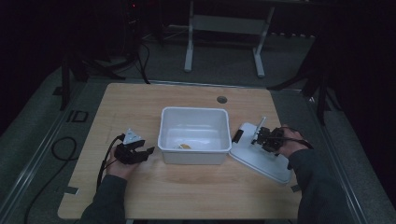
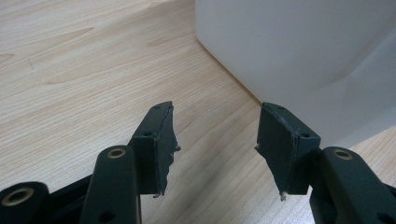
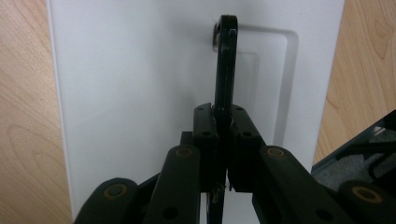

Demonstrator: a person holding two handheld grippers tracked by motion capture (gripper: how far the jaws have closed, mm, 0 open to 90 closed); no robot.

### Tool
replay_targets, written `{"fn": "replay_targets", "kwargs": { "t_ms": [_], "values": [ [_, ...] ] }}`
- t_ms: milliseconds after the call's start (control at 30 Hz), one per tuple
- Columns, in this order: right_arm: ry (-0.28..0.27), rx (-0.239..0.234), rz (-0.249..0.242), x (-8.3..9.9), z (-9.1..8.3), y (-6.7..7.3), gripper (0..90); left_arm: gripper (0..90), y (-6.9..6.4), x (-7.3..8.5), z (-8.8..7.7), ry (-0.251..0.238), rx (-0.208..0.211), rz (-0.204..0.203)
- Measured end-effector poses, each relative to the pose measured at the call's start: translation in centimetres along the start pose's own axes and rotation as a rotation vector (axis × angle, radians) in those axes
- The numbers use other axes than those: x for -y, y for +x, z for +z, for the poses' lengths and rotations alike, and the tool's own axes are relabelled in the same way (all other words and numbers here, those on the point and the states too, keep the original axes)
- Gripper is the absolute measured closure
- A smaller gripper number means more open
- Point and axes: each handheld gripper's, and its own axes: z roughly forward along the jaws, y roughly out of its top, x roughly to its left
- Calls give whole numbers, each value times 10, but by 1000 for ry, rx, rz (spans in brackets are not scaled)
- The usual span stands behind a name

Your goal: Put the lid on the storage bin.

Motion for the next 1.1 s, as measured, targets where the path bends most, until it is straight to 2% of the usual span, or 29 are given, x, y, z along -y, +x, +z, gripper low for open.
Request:
{"fn": "replay_targets", "kwargs": {
  "t_ms": [67, 433, 567, 1100],
  "values": [
    [-4, -5, 8, 1, -1, -1, 839, 462, 0, 0, 0, 1, 1, -1],
    [-3, -15, -29, 4, -6, -2, 842, 463, -1, 0, 1, 5, 1, -1],
    [-6, -1, -56, 4, -11, -2, 843, 463, -1, 0, 1, 5, 2, 2],
    [-37, 31, -95, 9, -31, -7, 844, 463, -1, 0, 1, 7, 7, 5]
  ]
}}
